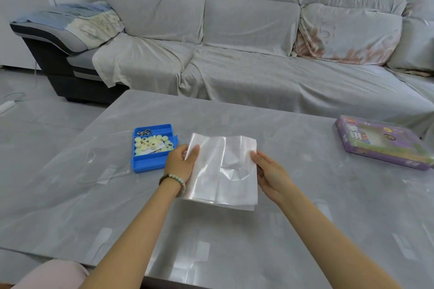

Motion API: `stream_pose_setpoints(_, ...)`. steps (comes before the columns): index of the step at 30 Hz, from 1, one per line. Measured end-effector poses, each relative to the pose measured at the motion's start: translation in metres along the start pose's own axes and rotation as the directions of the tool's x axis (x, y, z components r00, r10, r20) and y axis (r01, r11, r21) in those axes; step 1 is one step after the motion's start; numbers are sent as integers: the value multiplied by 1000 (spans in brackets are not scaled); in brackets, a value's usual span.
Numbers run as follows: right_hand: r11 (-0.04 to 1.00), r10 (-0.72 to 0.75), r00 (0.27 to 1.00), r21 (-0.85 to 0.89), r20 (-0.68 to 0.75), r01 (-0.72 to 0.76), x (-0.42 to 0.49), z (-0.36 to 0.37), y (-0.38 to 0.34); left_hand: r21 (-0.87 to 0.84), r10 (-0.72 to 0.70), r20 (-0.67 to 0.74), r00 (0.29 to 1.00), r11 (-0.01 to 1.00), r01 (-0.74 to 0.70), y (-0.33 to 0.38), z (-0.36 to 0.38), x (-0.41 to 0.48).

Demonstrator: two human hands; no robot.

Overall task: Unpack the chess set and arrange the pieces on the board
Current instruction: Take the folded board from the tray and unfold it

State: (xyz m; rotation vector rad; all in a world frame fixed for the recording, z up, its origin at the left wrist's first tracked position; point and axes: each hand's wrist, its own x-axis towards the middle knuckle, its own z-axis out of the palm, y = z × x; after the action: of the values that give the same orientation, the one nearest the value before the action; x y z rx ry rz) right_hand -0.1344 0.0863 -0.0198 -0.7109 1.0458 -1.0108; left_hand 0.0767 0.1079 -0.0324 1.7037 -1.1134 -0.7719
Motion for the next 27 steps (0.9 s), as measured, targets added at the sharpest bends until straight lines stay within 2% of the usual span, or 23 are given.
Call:
stream_pose_setpoints(2, 1000, -3, 1000, -3, 3, 3, -3, 1, 1, 234, 38, -38, 999, 972, -28, -1, 1, -1)
stream_pose_setpoints(3, 1000, -12, 1000, 9, -6, 12, -4, 3, 1, 329, 133, -71, 989, 939, -102, 1, 4, -4)
stream_pose_setpoints(5, 999, -21, 1000, 38, -5, 21, -4, 10, 1, 368, 311, -44, 950, 889, -273, 14, 10, -14)
stream_pose_setpoints(6, 999, -19, 1000, 49, 12, 19, -5, 14, 0, 269, 309, 28, 951, 914, -305, 21, 15, -19)
stream_pose_setpoints(7, 998, -14, 999, 60, 43, 11, -5, 18, 0, 109, 247, 123, 961, 959, -260, 29, 22, -23)
stream_pose_setpoints(8, 997, -5, 997, 72, 83, -1, -5, 23, 0, -67, 170, 221, 960, 985, -159, 37, 28, -29)
stream_pose_setpoints(10, 997, 25, 988, 66, 150, -36, -7, 30, 1, -301, 65, 342, 937, 953, 44, 50, 37, -34)
stream_pose_setpoints(12, 996, 45, 978, 71, 203, -61, -9, 33, 3, -371, 3, 358, 934, 918, 139, 57, 40, -35)
stream_pose_setpoints(16, 994, 2, 969, 105, 249, -29, -11, 29, -1, -304, -23, 261, 965, 947, 104, 56, 34, -29)
stream_pose_setpoints(18, 994, -36, 982, 112, 184, 16, -9, 20, -7, -214, -8, 202, 979, 976, 52, 49, 28, -23)
stream_pose_setpoints(20, 997, -65, 998, 49, 26, 64, -5, 5, -11, -128, -29, 153, 988, 991, 49, 34, 22, -14)
stream_pose_setpoints(24, 946, -165, 937, -319, -307, 61, 5, -45, -10, 91, -106, -20, 994, 990, 107, -6, 13, 0)
stream_pose_setpoints(25, 927, -164, 929, -374, -332, 30, 6, -57, -6, 157, -108, -49, 993, 981, 115, -17, 13, 1)
stream_pose_setpoints(27, 924, -65, 949, -377, -310, -60, 6, -77, 6, 218, -145, -91, 985, 962, 162, -39, 14, 0)
